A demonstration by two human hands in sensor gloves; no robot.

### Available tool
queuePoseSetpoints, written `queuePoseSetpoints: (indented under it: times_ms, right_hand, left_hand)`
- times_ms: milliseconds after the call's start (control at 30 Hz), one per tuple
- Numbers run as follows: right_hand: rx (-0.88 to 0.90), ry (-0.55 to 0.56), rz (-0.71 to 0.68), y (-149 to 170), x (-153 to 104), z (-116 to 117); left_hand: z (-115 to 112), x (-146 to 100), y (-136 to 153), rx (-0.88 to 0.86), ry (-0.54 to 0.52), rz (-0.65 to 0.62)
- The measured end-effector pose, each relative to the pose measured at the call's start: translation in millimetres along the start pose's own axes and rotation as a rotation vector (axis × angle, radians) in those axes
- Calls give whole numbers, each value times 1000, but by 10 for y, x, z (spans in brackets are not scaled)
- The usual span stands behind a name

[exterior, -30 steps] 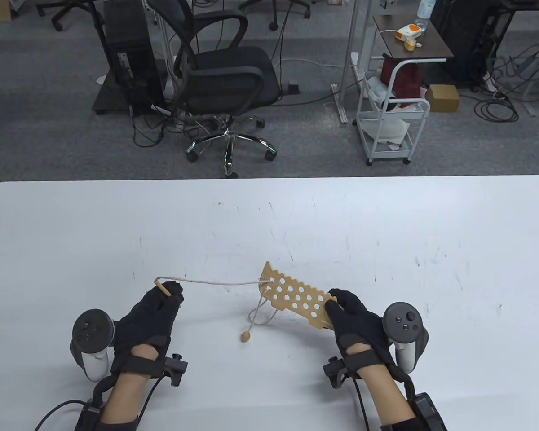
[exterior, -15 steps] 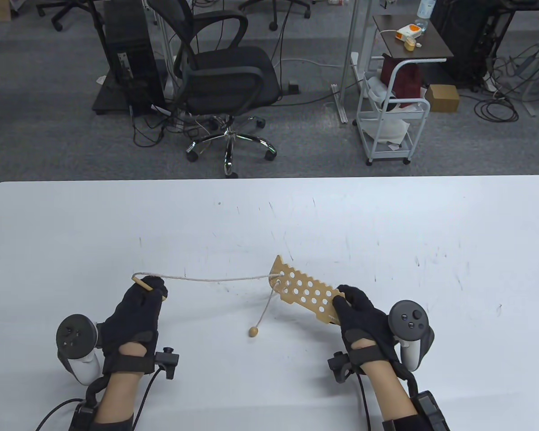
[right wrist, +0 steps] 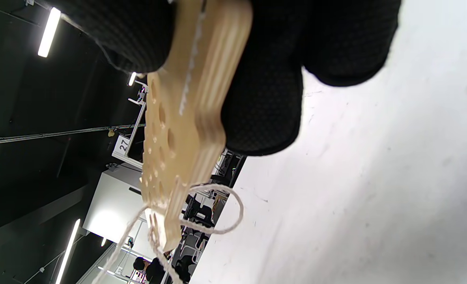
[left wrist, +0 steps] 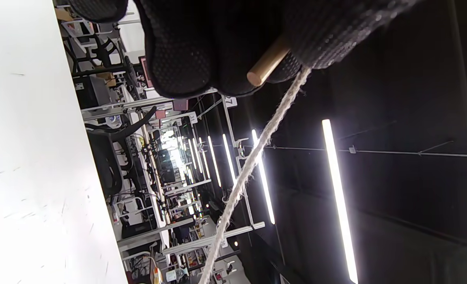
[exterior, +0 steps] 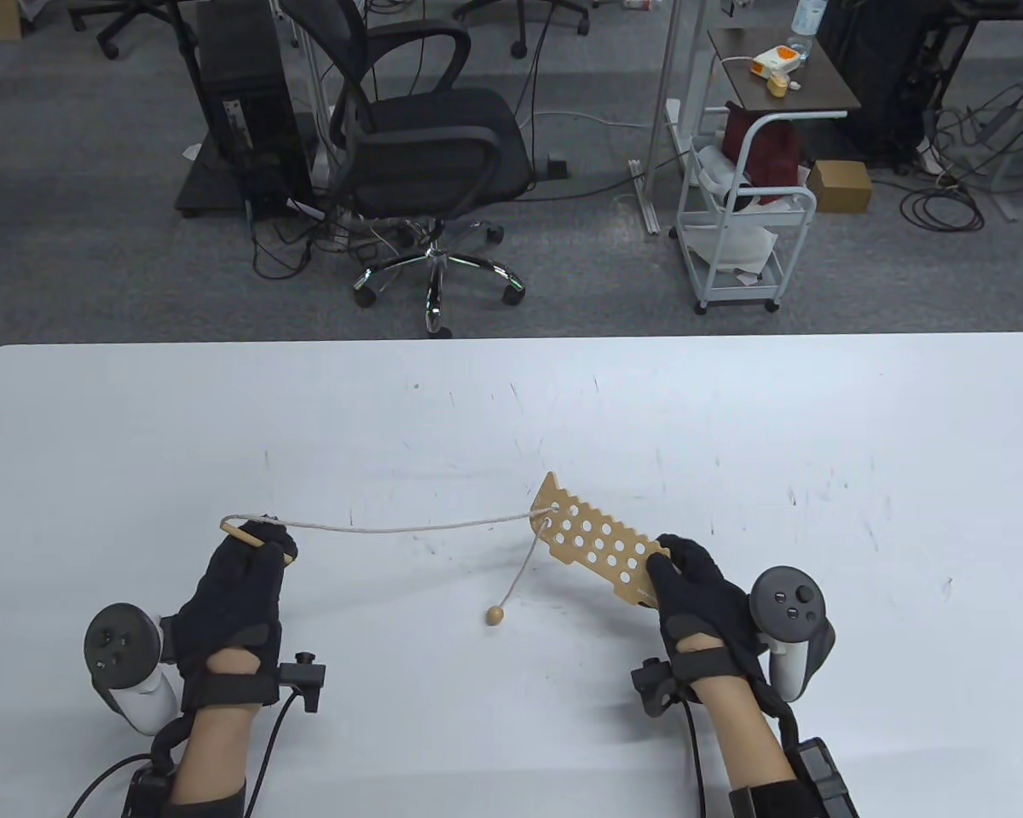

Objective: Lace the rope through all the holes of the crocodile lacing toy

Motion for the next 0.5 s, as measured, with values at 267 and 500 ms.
queuePoseSetpoints:
  times_ms: [267,500]
  right_hand:
    - [8,23,22,39,39,-53]
    - [6,59,48,81,69,-105]
  left_hand:
    - [58,-10,-26,-17,-30,-15]
    - [111,-16,-43,-34,-47,-18]
Point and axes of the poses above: the tracker on the back of each hand, its own y axis roughly to the little-finger side, its own x axis roughly from the wrist to the fingertips, z = x × y, the point moved 2 cm from there along x, roughly from the wrist to the fingertips, and after that the axes turned 11 degrees about z, right-handed, at the moved point
